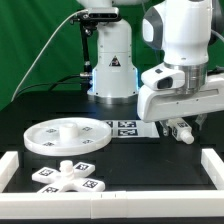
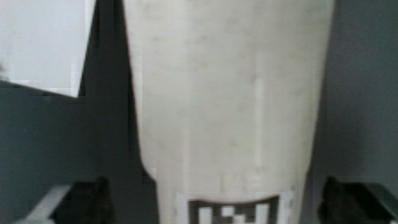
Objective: Assemble round table
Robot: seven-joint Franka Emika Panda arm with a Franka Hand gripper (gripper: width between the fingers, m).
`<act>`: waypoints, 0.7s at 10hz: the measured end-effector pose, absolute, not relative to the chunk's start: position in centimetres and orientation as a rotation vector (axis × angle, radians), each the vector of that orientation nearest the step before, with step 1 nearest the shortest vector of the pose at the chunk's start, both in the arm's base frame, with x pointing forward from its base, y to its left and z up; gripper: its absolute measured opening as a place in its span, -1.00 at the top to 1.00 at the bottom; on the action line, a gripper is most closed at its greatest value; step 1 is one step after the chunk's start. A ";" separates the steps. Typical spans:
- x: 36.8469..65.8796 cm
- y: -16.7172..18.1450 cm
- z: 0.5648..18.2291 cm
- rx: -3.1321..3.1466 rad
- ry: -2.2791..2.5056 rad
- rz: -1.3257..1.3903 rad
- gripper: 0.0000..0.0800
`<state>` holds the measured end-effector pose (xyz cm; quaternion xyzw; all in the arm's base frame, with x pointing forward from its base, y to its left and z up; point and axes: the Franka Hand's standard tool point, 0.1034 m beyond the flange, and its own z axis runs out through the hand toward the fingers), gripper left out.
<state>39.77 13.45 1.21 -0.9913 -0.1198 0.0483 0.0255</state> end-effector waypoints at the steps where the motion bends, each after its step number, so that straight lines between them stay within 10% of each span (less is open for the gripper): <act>1: 39.8 13.4 1.2 -3.065 -0.371 0.149 -0.54; 7: 44.2 6.0 8.8 -3.005 -0.372 0.336 -0.62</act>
Offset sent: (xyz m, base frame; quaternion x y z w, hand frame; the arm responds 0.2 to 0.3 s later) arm 0.0239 -0.0497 0.0618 0.0489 -0.0750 0.0006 0.9960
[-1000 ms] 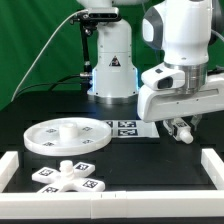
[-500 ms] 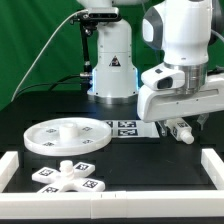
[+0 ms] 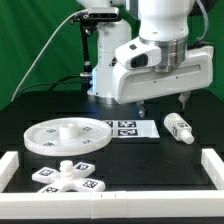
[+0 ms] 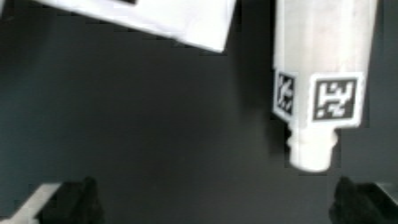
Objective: Assemble round table
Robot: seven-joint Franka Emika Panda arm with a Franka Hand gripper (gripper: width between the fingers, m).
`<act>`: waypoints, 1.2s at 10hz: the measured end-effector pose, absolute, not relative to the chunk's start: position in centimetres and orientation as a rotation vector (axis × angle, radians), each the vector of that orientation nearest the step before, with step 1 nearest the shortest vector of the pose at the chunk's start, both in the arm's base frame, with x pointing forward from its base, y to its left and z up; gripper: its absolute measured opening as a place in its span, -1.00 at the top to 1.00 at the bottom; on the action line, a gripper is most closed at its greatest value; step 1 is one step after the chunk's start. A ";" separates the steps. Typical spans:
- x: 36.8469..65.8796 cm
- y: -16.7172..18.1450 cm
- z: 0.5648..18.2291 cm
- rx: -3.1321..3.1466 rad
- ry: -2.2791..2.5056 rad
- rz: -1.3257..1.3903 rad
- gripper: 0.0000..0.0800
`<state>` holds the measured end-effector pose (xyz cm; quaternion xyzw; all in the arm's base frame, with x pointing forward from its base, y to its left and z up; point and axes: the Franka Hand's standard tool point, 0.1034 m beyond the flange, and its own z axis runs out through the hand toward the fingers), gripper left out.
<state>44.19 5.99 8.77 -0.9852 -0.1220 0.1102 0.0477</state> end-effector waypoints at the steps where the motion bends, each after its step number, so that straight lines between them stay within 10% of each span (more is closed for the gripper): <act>1: 44.4 5.4 9.2 -3.010 -0.355 0.315 -0.62; 5: 44.2 5.2 8.9 -3.002 -0.400 0.316 -0.62; 9: 43.1 -4.3 9.7 -2.991 -0.635 0.145 -0.62; 12: 42.4 -4.8 9.1 -3.001 -0.661 0.107 -0.62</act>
Offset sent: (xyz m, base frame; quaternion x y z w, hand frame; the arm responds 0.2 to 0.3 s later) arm 0.0000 0.0000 0.0000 0.0000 0.0000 0.0000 1.0000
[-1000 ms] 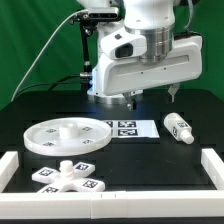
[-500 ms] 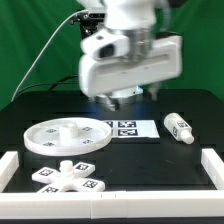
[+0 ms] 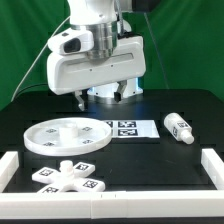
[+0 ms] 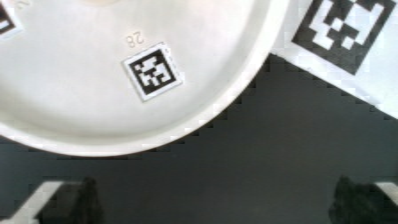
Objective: Assemble round table
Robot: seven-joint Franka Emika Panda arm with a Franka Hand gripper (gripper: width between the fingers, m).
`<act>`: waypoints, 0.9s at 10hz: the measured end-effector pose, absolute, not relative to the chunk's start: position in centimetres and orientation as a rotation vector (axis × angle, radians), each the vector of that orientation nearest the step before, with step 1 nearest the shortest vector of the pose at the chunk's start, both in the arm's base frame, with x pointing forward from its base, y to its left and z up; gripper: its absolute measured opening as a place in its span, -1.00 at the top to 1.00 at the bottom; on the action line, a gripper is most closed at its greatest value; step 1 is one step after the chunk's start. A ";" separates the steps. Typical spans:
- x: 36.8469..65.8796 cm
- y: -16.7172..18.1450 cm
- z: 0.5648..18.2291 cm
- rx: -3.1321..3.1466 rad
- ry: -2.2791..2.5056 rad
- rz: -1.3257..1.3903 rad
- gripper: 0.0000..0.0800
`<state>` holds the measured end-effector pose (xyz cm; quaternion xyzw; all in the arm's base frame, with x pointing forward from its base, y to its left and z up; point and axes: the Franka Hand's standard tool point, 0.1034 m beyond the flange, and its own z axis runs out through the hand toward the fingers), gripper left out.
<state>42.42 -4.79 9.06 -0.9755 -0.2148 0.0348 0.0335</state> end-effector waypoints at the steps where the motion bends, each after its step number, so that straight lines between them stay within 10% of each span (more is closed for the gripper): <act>1: 42.4 -4.8 9.0 -3.001 -0.660 0.109 -0.62; 6: 39.2 -12.9 3.7 -2.946 -0.933 0.074 -0.62; 9: 38.9 -13.1 3.4 -2.954 -0.933 0.066 -0.62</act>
Offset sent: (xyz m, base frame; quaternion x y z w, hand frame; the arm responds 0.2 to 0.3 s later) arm -0.0296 -0.0599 -0.0393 -0.0070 0.0315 -0.0798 0.9963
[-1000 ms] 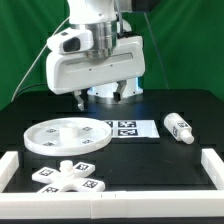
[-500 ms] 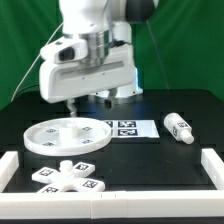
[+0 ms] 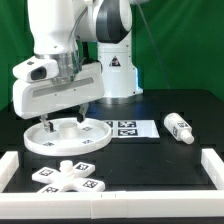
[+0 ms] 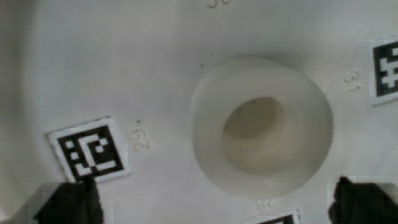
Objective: Assemble round table
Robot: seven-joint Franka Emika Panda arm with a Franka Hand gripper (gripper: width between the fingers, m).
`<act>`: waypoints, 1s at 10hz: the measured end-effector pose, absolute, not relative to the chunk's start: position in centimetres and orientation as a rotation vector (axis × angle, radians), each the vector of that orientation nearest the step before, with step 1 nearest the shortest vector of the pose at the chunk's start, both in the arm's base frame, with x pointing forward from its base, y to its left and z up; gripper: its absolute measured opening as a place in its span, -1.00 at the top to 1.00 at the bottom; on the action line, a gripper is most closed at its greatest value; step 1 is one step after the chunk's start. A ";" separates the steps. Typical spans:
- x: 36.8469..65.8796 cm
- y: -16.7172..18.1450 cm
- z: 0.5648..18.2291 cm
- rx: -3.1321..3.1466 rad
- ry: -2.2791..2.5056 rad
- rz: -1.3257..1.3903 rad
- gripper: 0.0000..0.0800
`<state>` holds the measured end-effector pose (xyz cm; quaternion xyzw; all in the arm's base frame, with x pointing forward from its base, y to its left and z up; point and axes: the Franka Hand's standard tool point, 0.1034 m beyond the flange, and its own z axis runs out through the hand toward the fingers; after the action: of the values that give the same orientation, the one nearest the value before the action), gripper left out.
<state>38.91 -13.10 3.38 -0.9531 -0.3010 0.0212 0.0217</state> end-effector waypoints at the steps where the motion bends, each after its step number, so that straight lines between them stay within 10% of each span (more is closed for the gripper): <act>1: 38.9 -13.1 3.3 -2.953 -0.931 0.067 -0.62; 7: 38.0 -13.7 2.6 -2.968 -0.899 0.070 -0.62; 9: 38.1 -13.7 2.6 -2.969 -0.900 0.067 -0.01; 10: 38.3 -13.9 2.7 -2.974 -0.900 0.059 -0.01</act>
Offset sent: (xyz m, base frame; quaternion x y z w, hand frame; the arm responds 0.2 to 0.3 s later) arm -0.0214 -0.0124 -0.0169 0.0180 -0.0097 0.0063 0.9998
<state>38.31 -13.86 2.75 -0.9569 -0.2894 0.0189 0.0169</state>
